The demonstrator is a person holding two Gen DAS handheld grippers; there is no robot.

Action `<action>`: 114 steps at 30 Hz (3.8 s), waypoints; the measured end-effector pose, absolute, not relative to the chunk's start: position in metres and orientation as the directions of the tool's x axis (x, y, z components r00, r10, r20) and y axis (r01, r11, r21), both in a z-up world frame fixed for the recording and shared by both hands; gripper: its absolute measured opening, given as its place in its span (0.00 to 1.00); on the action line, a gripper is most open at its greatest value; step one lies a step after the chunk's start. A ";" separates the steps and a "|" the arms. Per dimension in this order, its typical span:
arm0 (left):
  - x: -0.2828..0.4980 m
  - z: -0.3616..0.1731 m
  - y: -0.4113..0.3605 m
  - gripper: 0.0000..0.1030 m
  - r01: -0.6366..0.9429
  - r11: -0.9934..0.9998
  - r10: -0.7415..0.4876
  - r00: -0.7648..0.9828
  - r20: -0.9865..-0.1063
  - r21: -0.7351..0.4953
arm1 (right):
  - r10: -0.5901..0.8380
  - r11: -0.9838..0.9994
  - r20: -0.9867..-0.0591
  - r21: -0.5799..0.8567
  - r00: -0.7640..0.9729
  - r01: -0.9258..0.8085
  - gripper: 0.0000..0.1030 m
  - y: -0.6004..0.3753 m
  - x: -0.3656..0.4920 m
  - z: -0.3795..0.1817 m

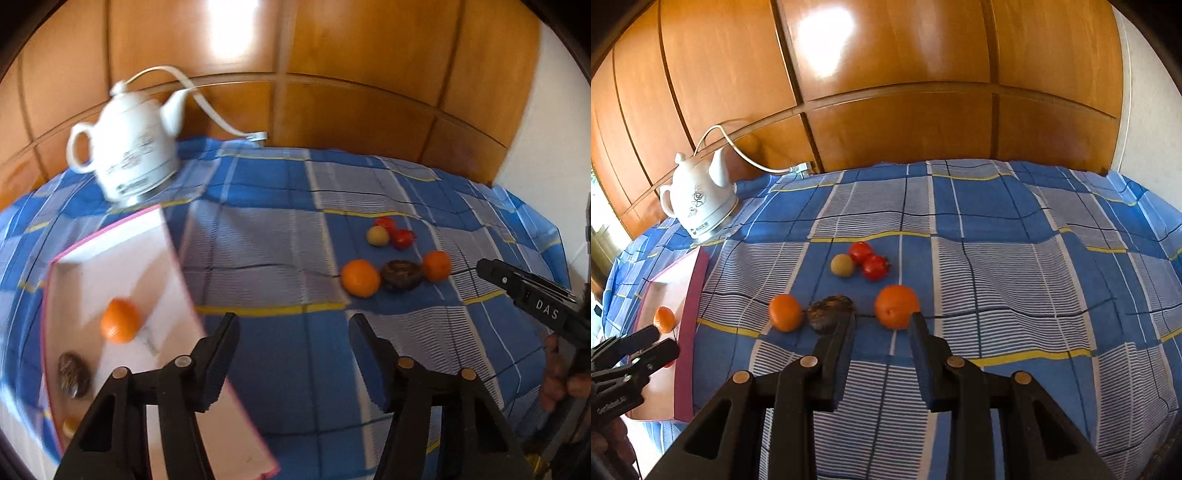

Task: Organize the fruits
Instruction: 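Grasp a mandarin orange on the bed with the left tool, then grasp a red tomato with the right tool while the left tool lifts the orange, then lower the orange into the tray and open the left tool while the right tool holds the tomato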

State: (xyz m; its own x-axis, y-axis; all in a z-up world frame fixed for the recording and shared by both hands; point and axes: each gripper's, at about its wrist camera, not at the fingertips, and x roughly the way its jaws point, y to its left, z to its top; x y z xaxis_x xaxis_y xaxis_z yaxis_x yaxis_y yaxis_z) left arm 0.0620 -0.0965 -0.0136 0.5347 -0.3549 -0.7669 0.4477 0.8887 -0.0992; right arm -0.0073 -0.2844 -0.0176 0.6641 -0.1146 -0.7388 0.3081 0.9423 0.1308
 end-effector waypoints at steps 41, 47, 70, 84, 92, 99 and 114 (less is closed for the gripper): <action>0.051 -0.083 -0.148 0.34 0.568 0.807 -0.459 0.432 -0.776 -0.161 | 0.070 0.954 -0.784 0.234 0.616 0.189 0.28 -0.310 0.062 -0.024; 0.052 -0.084 -0.146 0.35 0.568 0.803 -0.476 0.426 -0.770 -0.182 | 0.052 0.984 -0.846 0.134 0.531 0.118 0.29 -0.300 0.102 -0.046; 0.052 -0.082 -0.144 0.34 0.566 0.801 -0.486 0.426 -0.763 -0.195 | -0.049 0.999 -0.891 -0.035 0.451 0.039 0.26 -0.282 0.125 -0.078; 0.080 -0.002 -0.054 0.34 0.368 0.899 -0.421 0.575 -0.702 -0.238 | -0.052 0.997 -0.831 -0.013 0.554 0.075 0.26 -0.275 0.107 -0.048; 0.139 -0.023 0.060 0.34 0.031 0.989 -0.131 0.616 -0.777 -0.142 | 0.000 0.998 -0.792 0.034 0.610 0.044 0.26 -0.257 0.087 -0.025; 0.162 -0.050 0.095 0.34 -0.069 0.992 -0.047 0.590 -0.806 -0.109 | 0.067 0.997 -0.773 0.073 0.631 -0.016 0.26 -0.228 0.070 -0.014; 0.126 -0.027 0.088 0.35 -0.099 0.990 -0.011 0.661 -0.750 -0.102 | 0.211 0.976 -0.772 0.132 0.600 -0.173 0.26 -0.161 0.052 -0.017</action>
State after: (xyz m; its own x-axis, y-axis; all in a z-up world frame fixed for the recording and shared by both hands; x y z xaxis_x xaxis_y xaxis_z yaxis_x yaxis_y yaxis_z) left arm 0.1264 0.0881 -0.0273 0.6613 -0.0111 -0.7501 -0.0993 0.9898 -0.1022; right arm 0.0525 -0.1605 -0.0172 0.5999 0.2110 -0.7717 -0.1731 0.9760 0.1323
